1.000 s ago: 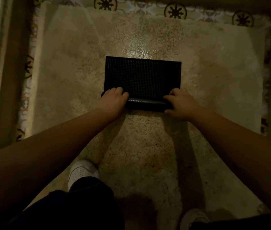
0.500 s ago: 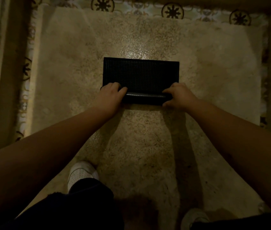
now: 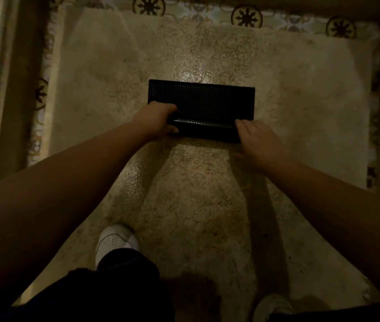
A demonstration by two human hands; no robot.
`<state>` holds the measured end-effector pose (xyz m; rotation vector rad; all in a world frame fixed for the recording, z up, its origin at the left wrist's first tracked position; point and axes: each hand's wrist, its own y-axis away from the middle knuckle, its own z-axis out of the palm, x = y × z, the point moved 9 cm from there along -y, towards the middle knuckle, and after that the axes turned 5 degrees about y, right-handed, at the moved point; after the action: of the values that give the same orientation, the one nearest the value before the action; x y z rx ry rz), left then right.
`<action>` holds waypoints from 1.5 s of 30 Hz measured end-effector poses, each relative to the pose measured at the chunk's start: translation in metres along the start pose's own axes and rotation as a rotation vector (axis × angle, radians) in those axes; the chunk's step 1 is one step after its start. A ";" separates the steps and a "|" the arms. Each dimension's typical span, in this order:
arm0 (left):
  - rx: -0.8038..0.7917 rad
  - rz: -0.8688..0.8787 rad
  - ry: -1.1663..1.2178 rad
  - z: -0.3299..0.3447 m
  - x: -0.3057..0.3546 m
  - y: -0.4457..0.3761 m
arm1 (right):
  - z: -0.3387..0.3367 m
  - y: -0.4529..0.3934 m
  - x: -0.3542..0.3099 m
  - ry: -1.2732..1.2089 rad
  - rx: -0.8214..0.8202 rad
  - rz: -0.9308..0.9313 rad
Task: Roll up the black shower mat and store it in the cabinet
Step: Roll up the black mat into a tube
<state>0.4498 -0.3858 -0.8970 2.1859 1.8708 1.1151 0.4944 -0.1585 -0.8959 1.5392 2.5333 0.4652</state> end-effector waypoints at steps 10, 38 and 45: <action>0.082 0.135 -0.079 0.006 0.006 0.015 | -0.008 -0.049 0.027 -0.103 -0.216 0.013; -0.083 0.196 -0.433 0.015 0.017 0.007 | 0.009 0.009 -0.005 -0.124 -0.007 0.089; -0.186 0.082 -0.249 0.022 0.006 0.012 | 0.015 -0.001 0.007 -0.249 -0.109 0.075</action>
<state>0.4716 -0.3752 -0.9047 2.1968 1.5267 0.9353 0.4948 -0.1499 -0.9096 1.5503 2.2337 0.3869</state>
